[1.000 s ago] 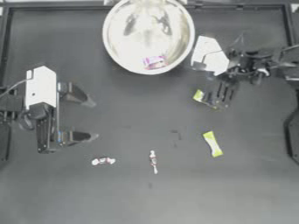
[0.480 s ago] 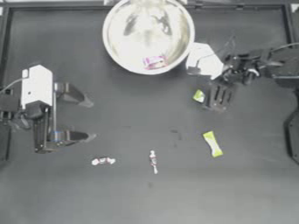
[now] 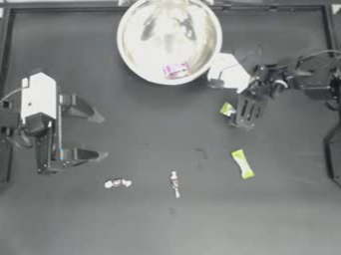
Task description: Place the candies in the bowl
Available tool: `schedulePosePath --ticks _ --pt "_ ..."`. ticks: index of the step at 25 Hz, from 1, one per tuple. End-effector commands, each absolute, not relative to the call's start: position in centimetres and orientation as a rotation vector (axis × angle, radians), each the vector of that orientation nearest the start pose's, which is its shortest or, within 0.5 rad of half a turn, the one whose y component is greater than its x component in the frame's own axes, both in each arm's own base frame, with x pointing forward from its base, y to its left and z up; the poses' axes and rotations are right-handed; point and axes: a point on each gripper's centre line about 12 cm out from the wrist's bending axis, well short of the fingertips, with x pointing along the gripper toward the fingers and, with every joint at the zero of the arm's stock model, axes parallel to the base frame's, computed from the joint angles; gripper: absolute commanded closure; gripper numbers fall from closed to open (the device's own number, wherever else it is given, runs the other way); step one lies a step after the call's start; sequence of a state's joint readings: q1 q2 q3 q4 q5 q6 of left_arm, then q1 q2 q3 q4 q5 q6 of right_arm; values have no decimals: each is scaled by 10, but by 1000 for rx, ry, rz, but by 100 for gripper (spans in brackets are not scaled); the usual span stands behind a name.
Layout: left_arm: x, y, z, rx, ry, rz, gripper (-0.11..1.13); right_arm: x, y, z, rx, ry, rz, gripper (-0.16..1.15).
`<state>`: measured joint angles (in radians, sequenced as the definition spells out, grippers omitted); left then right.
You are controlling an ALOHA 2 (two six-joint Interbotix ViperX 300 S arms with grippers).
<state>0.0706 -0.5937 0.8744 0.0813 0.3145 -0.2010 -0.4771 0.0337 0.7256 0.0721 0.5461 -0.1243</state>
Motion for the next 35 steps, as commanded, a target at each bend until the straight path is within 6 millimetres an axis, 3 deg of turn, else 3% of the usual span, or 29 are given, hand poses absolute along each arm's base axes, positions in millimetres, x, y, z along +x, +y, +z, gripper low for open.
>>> schedulePosePath --ticks 1,10,18,21,24,35 --pt "266 22 268 -135 557 129 -1 291 -145 113 279 1246 -339 -2" --pt "266 23 268 -137 561 132 -1 290 -141 102 304 1290 -328 0" --pt "265 23 267 -141 564 136 -1 292 -135 102 312 1303 -314 52" --pt "265 24 266 -140 566 137 -1 294 -133 106 312 1301 -305 55" --pt "265 24 266 -141 566 137 -1 299 -129 121 298 1277 -294 55" --pt "265 24 266 -140 567 137 -1 315 -136 207 205 1073 -307 56"
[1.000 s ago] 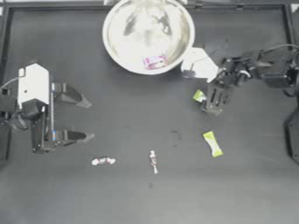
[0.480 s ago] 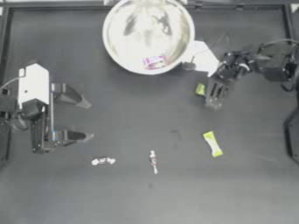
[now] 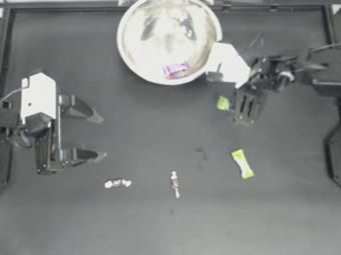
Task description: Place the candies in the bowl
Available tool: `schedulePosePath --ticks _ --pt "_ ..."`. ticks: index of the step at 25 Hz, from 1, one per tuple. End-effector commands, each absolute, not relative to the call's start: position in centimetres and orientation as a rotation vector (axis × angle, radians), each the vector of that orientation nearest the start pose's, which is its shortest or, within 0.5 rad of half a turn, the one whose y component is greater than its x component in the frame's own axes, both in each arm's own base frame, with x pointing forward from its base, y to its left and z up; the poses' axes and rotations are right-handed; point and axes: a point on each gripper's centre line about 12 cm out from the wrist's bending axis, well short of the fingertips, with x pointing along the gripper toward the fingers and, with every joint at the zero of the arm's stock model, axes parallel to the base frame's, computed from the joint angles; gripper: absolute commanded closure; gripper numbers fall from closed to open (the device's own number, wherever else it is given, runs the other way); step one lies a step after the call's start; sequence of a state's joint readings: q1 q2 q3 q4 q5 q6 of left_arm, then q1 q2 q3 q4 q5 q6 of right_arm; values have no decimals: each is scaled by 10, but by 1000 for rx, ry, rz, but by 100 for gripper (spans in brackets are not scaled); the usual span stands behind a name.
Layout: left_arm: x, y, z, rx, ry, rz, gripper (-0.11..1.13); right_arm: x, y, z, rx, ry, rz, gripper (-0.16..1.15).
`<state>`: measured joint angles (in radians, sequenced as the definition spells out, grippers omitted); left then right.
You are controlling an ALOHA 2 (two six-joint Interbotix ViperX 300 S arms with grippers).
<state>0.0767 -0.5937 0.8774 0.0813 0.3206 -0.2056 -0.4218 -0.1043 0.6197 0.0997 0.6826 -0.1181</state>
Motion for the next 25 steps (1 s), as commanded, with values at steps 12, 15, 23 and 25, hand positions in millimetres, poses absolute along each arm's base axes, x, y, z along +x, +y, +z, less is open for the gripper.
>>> schedulePosePath --ticks 12,15,23,25 --pt "264 24 264 -141 572 138 -1 348 -192 242 98 801 -433 56" --pt "264 24 263 -141 573 138 -1 356 -210 234 140 769 -478 56" --pt "264 24 262 -141 575 138 -1 378 -249 216 171 768 -532 54" --pt "264 24 261 -140 578 137 -1 379 -256 212 183 770 -545 50"
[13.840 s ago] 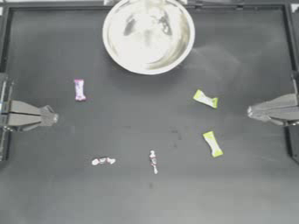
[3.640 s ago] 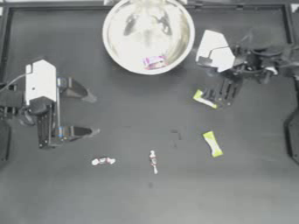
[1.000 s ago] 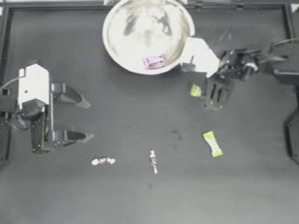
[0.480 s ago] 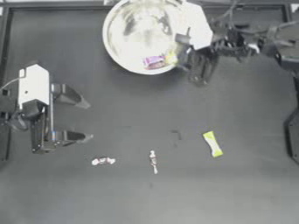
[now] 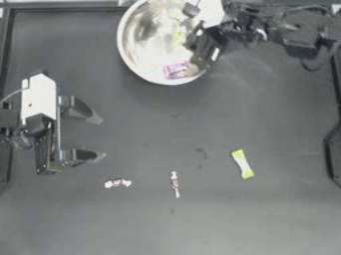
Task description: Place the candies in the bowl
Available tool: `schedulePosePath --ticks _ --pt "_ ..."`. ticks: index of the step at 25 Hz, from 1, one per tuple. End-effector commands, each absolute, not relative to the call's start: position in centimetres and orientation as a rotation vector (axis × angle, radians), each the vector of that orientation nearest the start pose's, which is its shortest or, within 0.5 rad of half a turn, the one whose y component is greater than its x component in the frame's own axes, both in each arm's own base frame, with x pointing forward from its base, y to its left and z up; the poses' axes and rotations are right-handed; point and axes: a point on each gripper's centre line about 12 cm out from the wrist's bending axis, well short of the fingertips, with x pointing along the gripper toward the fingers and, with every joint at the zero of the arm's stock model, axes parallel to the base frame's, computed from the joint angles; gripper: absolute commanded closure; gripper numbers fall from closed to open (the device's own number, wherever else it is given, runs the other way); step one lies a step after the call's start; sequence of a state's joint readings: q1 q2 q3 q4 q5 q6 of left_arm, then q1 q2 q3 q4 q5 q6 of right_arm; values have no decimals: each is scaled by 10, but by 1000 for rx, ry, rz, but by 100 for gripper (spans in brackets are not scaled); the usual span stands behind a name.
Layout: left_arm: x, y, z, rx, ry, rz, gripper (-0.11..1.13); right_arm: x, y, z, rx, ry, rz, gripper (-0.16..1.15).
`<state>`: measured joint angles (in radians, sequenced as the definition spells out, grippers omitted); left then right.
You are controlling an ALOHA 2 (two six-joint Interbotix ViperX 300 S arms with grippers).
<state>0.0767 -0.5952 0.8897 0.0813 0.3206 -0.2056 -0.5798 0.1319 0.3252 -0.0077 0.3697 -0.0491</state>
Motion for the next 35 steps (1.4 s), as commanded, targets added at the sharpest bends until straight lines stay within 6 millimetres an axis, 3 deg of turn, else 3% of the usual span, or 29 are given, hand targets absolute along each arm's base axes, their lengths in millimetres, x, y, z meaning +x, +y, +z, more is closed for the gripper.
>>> schedulePosePath --ticks 1,7,11,20,35 --pt "264 24 259 -140 581 137 -1 380 -259 211 178 766 -547 46" --pt "265 23 250 -137 626 138 -1 381 -262 214 199 737 -555 -9" --pt "268 24 242 -135 707 146 -1 381 -254 227 191 707 -545 -2" --pt "283 17 232 -114 875 133 -1 379 -212 272 139 644 -474 -2" --pt "307 -6 204 -80 1002 70 -1 344 -134 282 181 638 -346 -2"
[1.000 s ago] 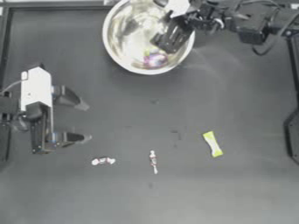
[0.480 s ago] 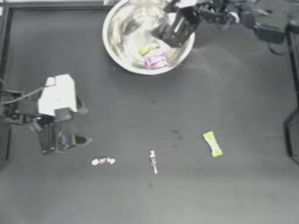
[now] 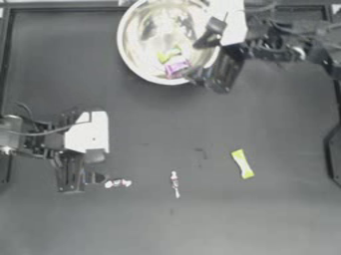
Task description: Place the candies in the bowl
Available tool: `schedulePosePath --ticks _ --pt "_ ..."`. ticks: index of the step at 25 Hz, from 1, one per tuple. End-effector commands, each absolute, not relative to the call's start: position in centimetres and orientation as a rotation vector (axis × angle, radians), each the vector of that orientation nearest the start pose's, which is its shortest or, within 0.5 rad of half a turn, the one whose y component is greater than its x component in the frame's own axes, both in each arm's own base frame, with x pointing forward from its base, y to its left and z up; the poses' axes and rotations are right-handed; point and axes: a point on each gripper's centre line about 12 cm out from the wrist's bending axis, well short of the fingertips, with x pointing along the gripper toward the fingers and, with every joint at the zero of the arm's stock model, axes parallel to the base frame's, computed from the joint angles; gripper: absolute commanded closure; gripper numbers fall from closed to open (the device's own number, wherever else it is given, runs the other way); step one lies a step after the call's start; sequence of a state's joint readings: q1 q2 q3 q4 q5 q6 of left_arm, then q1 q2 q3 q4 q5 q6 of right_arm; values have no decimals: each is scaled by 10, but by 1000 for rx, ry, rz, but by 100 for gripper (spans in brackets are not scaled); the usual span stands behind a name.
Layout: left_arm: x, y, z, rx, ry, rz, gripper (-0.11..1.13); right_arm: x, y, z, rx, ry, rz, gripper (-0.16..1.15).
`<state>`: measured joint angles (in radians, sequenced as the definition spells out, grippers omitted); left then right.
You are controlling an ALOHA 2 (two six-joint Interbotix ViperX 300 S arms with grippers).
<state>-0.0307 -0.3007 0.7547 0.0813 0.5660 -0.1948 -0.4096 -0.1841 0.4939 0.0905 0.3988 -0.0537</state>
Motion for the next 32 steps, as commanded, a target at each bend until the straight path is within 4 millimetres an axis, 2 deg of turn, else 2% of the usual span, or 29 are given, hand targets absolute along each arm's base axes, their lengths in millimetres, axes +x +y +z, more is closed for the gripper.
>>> schedulePosePath --ticks 1,5,11,18,24,32 --pt "308 -7 201 -78 1010 69 -1 342 -128 282 180 638 -335 -2" --pt "316 -11 194 -78 1036 61 -1 334 -111 282 194 631 -301 -2" --pt "325 -18 180 -95 1081 50 -1 326 -97 280 216 628 -273 -2" --pt "335 -29 158 -110 1149 34 -1 319 -89 284 227 612 -256 -2" --pt "343 -35 148 -106 1175 19 -1 318 -83 289 231 595 -242 -2" --pt "344 -36 136 -104 1210 21 -1 319 -80 289 233 593 -235 -2"
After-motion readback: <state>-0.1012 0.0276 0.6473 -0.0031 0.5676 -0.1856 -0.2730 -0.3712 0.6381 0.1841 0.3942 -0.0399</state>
